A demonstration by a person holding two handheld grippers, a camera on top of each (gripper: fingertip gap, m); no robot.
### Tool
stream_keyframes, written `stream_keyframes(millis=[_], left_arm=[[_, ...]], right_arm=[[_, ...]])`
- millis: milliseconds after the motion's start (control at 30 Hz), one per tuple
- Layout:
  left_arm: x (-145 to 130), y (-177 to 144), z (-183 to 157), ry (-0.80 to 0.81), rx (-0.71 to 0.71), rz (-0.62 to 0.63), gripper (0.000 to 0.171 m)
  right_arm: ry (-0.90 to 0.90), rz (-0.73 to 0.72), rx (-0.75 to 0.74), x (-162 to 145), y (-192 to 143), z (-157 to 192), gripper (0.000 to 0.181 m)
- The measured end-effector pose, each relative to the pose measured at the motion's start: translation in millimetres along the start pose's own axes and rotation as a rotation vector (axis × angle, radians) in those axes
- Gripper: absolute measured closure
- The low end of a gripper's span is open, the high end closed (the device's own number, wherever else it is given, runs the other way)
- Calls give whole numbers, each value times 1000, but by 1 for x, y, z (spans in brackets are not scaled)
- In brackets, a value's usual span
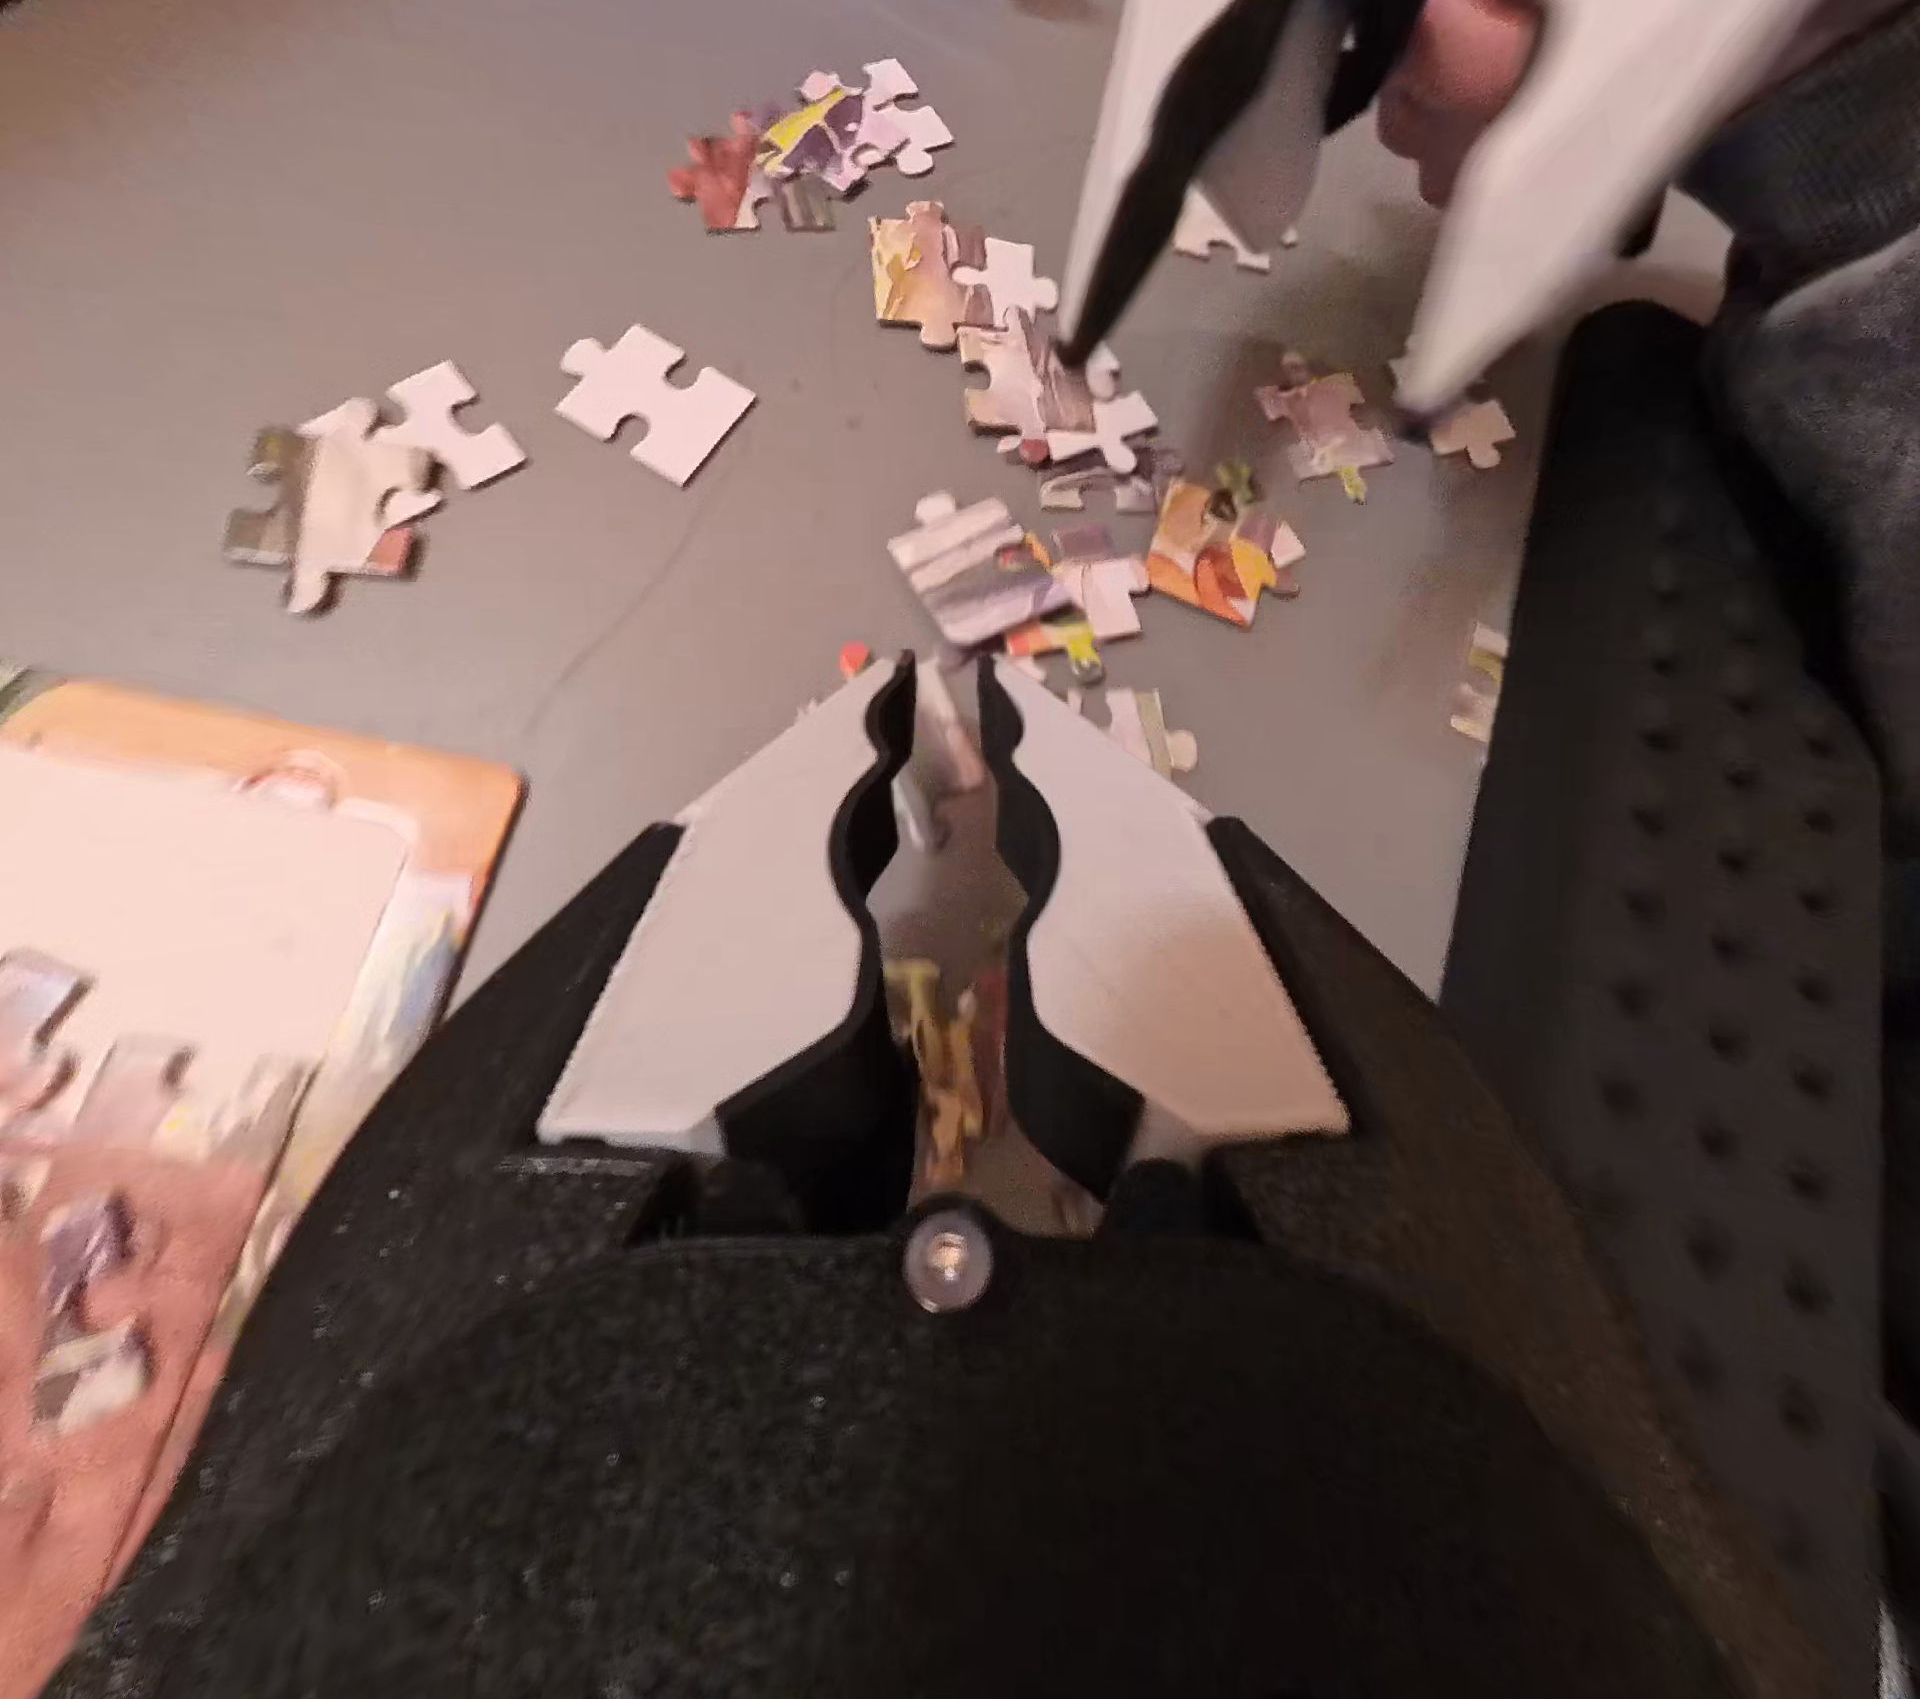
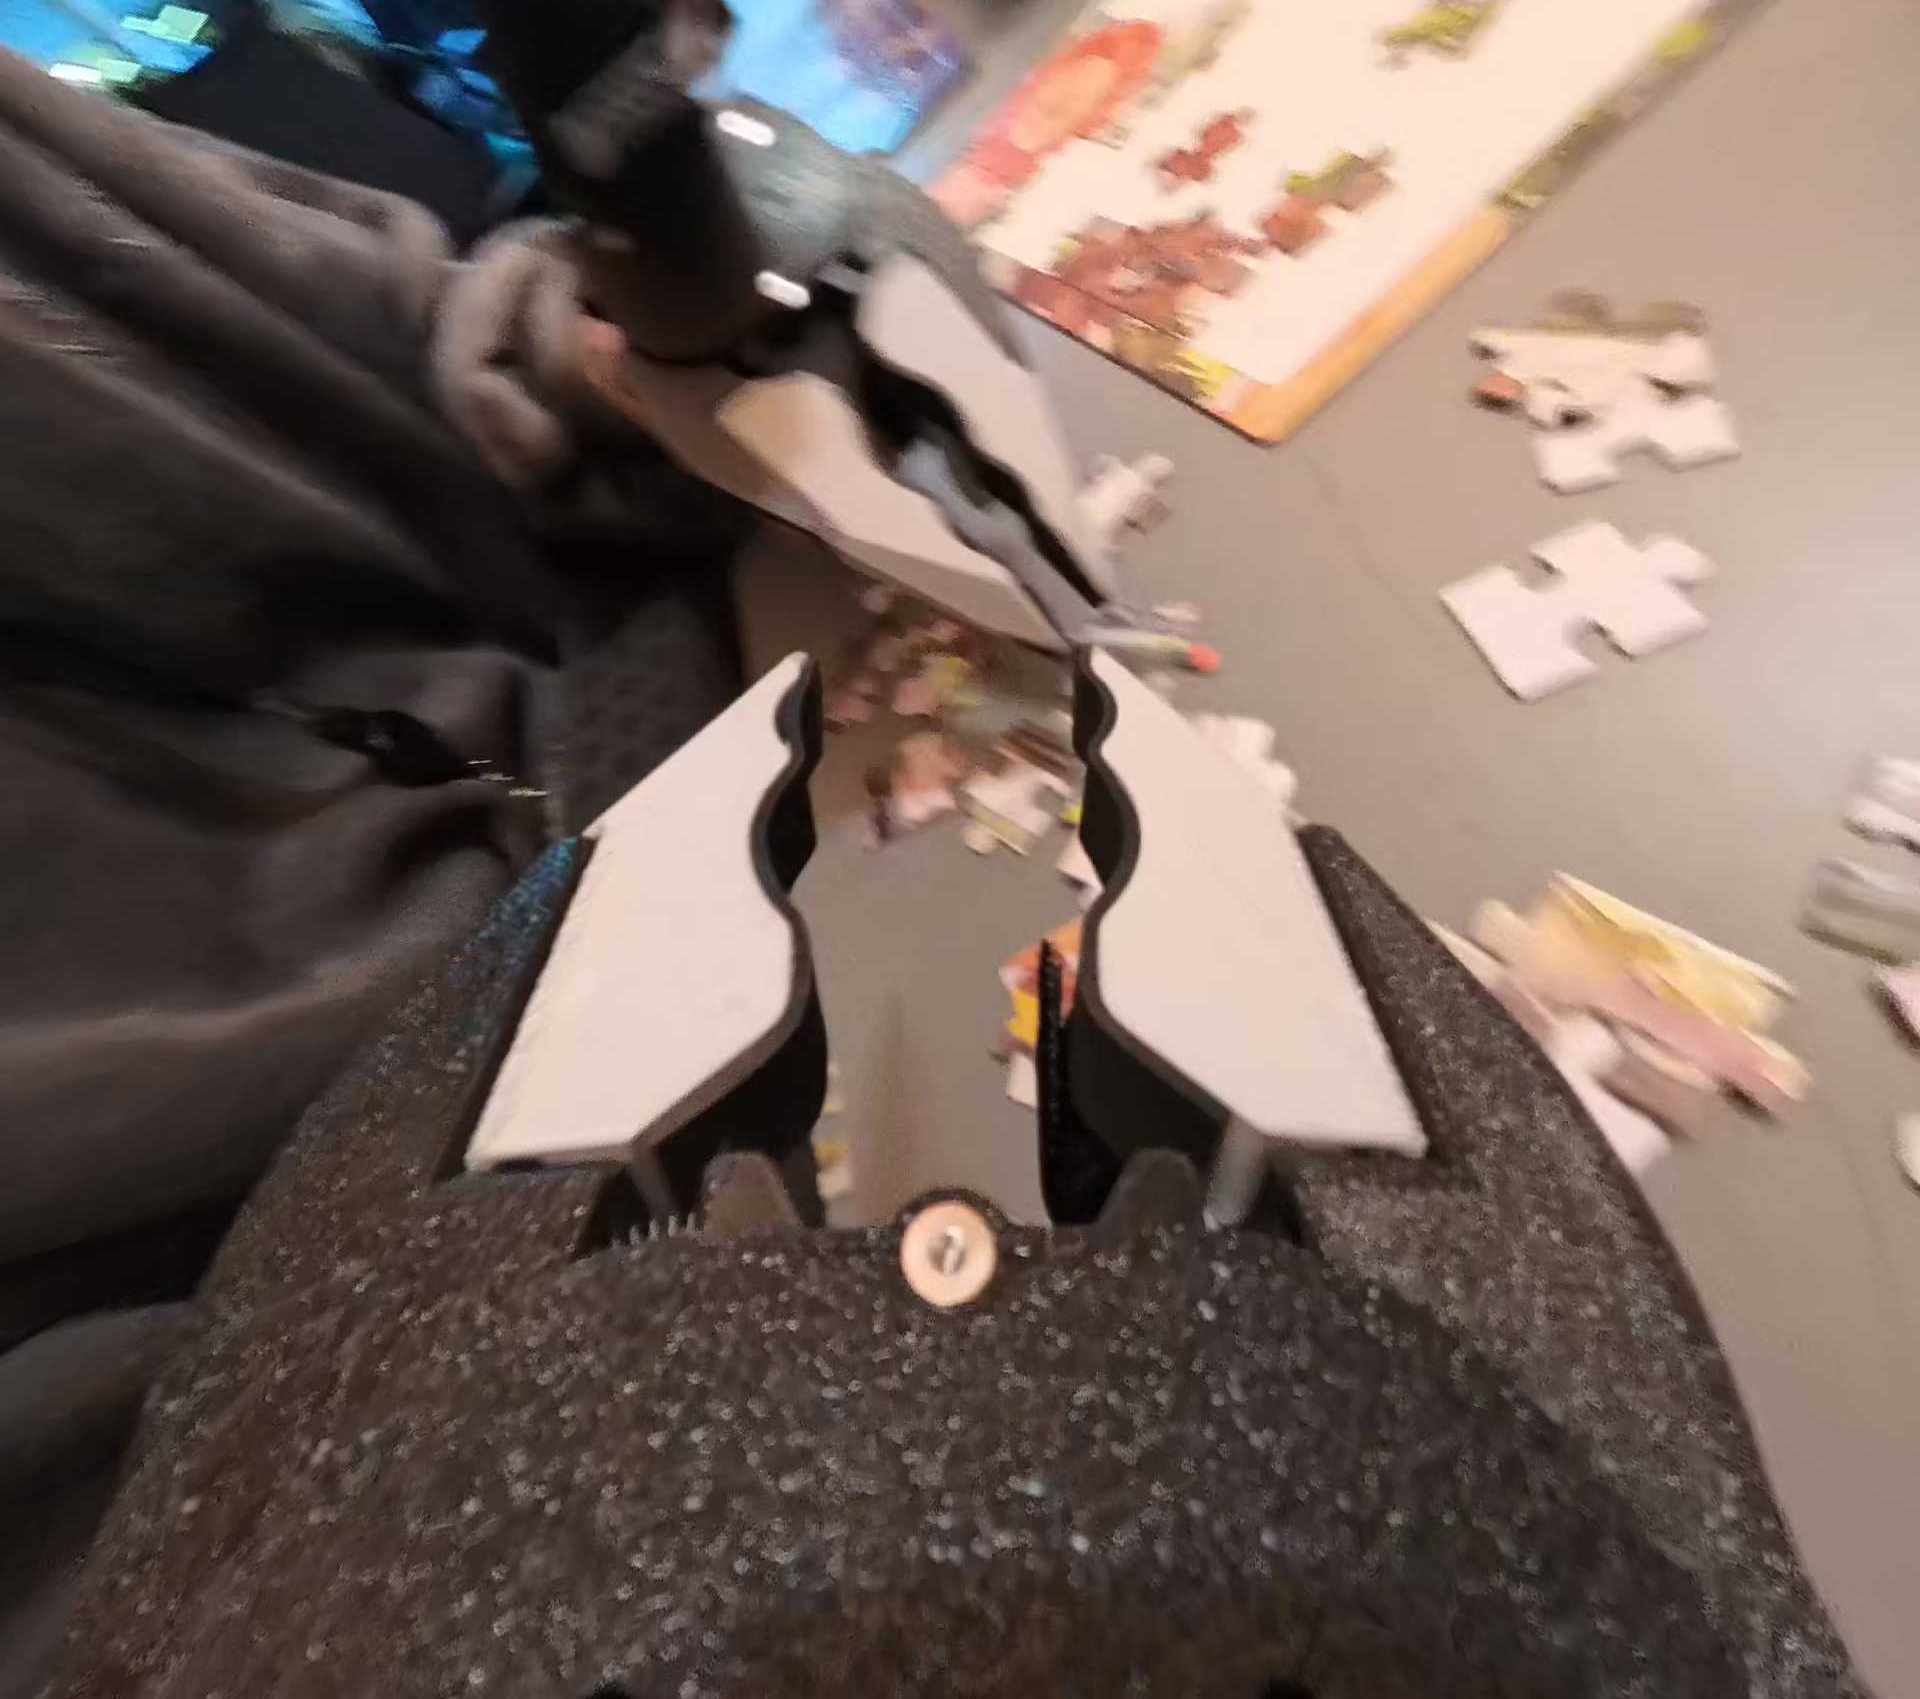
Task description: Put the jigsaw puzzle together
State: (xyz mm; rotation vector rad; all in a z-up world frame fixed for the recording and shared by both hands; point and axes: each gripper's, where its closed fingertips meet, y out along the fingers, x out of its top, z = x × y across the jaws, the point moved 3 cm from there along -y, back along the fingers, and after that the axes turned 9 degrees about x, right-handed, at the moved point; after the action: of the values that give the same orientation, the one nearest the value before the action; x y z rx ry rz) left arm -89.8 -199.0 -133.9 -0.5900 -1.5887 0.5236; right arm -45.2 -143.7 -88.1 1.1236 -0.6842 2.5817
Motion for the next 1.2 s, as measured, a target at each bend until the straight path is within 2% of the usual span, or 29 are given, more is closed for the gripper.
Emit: stream_keyframes(millis=[100, 233, 333, 567, 667, 833, 933, 1033, 1133, 1200], left_arm=[[-11, -22, 7, -16, 33, -11, 160], [-17, -24, 14, 1, 67, -7, 159], [-16, -23, 19, 19, 99, -11, 158], [-21, -39, 36, -72, 139, -44, 158], [-26, -45, 43, -157, 154, -31, 158], [-32, -53, 44, -239, 127, -16, 157], [-31, -59, 40, -260, 88, -23, 155], [-24, -72, 34, -335, 3, -65, 148], [-13, -90, 37, -507, -104, -137, 127], [-8, -106, 46, -619, -159, -205, 125]], right_arm=[[59, 102, -221, -19, -7, -34, 132], [-18, 271, -373, -32, 3, -47, 125], [-12, 306, -458, -32, 7, -54, 125], [-52, 393, -509, -43, 20, -53, 134], [-83, 440, -529, -44, 23, -50, 146], [-123, 438, -543, -43, 28, -45, 147], [-140, 393, -545, -34, 30, -36, 147], [-218, 323, -549, -8, 41, -18, 147], [-352, 239, -562, 29, 69, 3, 147], [-436, 224, -548, 48, 97, 16, 147]])
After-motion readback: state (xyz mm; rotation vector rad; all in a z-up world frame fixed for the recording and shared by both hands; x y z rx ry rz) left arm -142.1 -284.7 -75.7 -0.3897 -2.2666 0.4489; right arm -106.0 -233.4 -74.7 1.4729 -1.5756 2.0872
